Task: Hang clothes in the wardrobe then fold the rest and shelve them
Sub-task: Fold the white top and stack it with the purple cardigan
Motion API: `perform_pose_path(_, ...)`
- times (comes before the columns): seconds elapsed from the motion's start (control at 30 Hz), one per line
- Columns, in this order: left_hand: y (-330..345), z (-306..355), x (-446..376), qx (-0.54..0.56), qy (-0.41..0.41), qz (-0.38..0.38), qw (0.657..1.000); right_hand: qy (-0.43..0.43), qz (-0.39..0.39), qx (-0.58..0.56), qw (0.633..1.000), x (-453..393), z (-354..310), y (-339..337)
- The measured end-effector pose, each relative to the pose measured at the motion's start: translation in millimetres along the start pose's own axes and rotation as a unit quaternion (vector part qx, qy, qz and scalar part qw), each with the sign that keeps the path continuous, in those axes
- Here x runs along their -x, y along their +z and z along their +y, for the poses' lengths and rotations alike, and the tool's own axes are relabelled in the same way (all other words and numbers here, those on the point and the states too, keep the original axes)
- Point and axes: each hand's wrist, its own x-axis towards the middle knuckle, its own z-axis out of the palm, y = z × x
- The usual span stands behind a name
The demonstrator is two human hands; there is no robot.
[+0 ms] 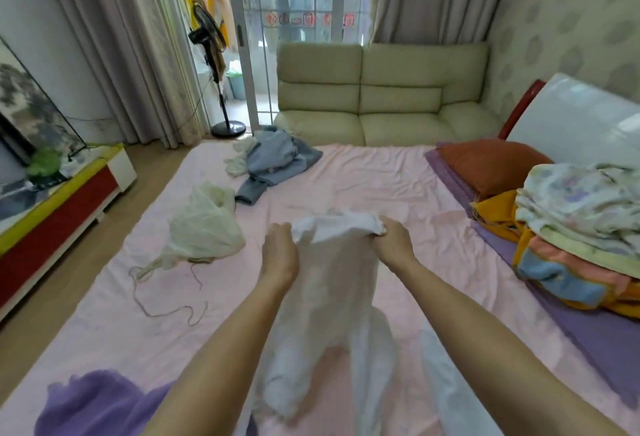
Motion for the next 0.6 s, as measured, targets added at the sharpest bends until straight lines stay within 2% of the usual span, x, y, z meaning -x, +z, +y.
perform_pose_path(0.1,-49.7,55.0,-34.4,0.045,0.100,0.095,0.989,-0.109,0.010,-0.004,0.994,-29.5,-49.4,-30.8)
perform_pose_path(0.2,-96.3,93.7,-49.8,0.067,0.180,0.162,0.968,-0.162,0.045,0.035,0.985,-47.4,-82.8,-62.4)
perform_pose_path(0.3,-122.8,109.1,-52.7,0.079,0.217,0.130,0.964,-0.242,0.092,0.066,0.964,-48.9,-105.0,-89.1)
perform_pose_path(0.37,-130.0,108.9,-52.7,0.073,0.234,0.117,0.962,-0.273,0.111,0.142,0.945,-47.6,-109.1,-98.0)
perform_pose_path(0.43,-129.0,98.6,-49.8,0.018,0.265,0.118,0.957,-0.284,0.112,0.238,0.922,-45.5,-104.9,-99.1)
perform_pose_path(0.53,-111.2,66.1,-36.9,-0.046,0.258,0.052,0.964,-0.282,0.070,0.370,0.882,-29.6,-84.0,-79.5)
perform_pose_path(0.6,-83.4,30.3,-19.4,-0.161,0.237,-0.010,0.958,-0.232,0.005,0.406,0.884,-7.8,-60.0,-55.9)
